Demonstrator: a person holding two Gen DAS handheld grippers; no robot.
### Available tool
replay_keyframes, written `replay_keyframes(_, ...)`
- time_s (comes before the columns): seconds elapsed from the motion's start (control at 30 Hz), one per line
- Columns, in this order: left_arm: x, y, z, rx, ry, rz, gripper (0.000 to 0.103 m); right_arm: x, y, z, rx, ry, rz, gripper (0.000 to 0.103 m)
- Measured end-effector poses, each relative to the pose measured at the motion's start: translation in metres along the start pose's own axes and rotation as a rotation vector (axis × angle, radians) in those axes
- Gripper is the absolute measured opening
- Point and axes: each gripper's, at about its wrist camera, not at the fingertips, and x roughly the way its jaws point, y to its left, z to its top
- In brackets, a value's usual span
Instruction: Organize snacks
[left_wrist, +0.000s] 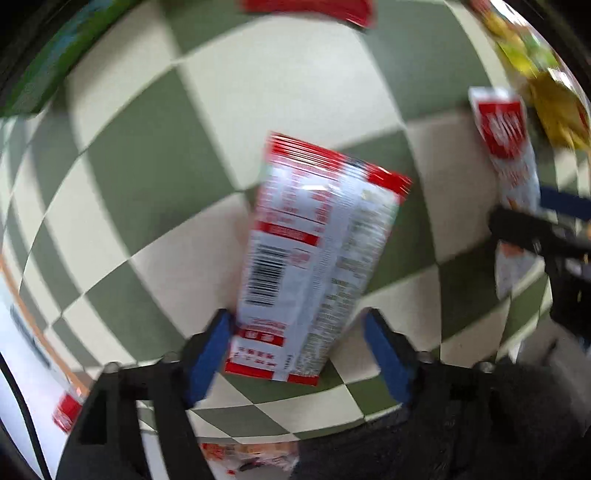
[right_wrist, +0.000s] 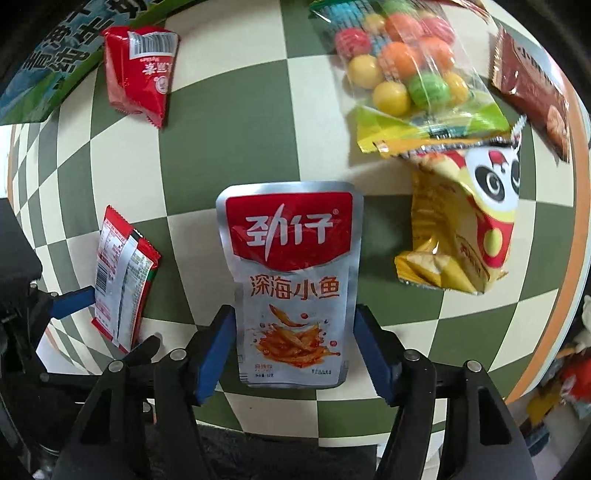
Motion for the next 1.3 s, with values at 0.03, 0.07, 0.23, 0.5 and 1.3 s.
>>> replay_keyframes(0.03, -0.001, 0.001, 0.001, -0.038, -0.004, -0.025, 0.059, -0.003, -0.014, 0.008, 0.005, 0.001, 0.001, 0.068)
replay_keyframes(0.07, -0.002, 0.003, 0.003, -0.083, -0.007, -0.060, 0.058, 0.001, -0.021, 0.006, 0.010, -0.001, 0.006, 0.068)
replay_keyframes(0.23, 0.000, 0.019, 0.019, -0.358, -0.007, -0.250, 0.058, -0.010, -0.041, 0.003, 0.055, -0.031, 0.038, 0.068)
replay_keyframes(0.5, 0.005, -0.022, 0.051, -0.268, -0.037, -0.083, 0.063, -0.017, -0.053, 0.006, 0.079, -0.045, -0.001, 0.068)
replay_keyframes(1.3, -0.017, -0.006, 0.012, -0.193, -0.178, -0.059, 0.049, -0.031, -0.043, -0.022, 0.086, -0.130, -0.022, 0.030)
